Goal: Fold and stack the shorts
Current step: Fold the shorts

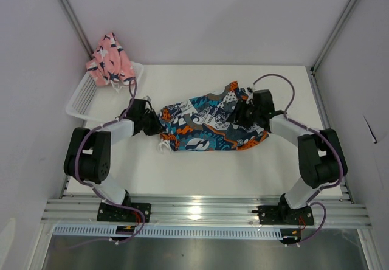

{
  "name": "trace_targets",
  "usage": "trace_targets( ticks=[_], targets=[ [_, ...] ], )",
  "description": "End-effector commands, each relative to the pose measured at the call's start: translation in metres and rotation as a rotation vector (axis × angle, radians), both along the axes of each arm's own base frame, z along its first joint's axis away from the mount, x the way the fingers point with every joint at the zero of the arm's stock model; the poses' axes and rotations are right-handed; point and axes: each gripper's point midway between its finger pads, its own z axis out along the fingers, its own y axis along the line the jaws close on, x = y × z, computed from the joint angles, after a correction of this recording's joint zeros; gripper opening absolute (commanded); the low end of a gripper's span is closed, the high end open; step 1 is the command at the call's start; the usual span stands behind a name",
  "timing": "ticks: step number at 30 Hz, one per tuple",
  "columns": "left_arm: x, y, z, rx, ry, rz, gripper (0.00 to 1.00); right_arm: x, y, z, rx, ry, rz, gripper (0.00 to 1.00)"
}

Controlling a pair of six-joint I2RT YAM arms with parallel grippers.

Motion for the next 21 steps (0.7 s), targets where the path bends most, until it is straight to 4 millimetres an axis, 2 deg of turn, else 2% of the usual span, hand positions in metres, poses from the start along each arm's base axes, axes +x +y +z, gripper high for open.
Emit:
trace_targets(
  ticks=[1, 4, 5, 6, 7, 8, 9, 11, 13, 14, 15, 21],
  targets=[
    [0.005, 0.020, 0.011, 0.122, -0.070, 0.002, 0.00, 0.020, -0.044, 0.022, -0.063, -0.058, -0.104, 0.49],
    [0.004, 0.028, 0.006, 0.164, -0.070, 0.007, 0.00, 0.037, -0.064, 0.027, -0.095, -0.080, -0.137, 0.50],
    [0.004, 0.029, 0.005, 0.173, -0.071, 0.004, 0.00, 0.041, -0.074, 0.017, -0.123, -0.059, -0.145, 0.51],
    [0.004, 0.030, 0.002, 0.181, -0.067, 0.001, 0.00, 0.046, -0.078, 0.016, -0.129, -0.055, -0.148, 0.50],
    [0.004, 0.030, -0.001, 0.186, -0.060, 0.000, 0.00, 0.057, -0.081, 0.023, -0.132, -0.075, -0.154, 0.51],
    [0.004, 0.031, -0.003, 0.190, -0.057, -0.002, 0.00, 0.059, -0.086, 0.012, -0.155, -0.048, -0.152, 0.51],
    [0.004, 0.031, -0.004, 0.192, -0.054, -0.003, 0.00, 0.066, -0.093, 0.012, -0.157, -0.048, -0.166, 0.51],
    [0.005, 0.029, -0.007, 0.189, -0.052, -0.017, 0.00, 0.078, -0.094, 0.017, -0.148, -0.067, -0.159, 0.51],
    [0.005, 0.029, -0.008, 0.188, -0.055, -0.023, 0.00, 0.083, -0.094, 0.004, -0.159, -0.035, -0.137, 0.50],
    [0.006, 0.028, -0.007, 0.186, -0.060, -0.029, 0.00, 0.089, -0.094, 0.007, -0.160, -0.036, -0.132, 0.50],
    [0.006, 0.027, -0.007, 0.183, -0.064, -0.032, 0.00, 0.091, -0.093, -0.004, -0.163, -0.011, -0.126, 0.50],
    [0.006, 0.026, -0.009, 0.183, -0.058, -0.043, 0.00, 0.103, -0.092, -0.021, -0.160, 0.018, -0.112, 0.48]
  ],
)
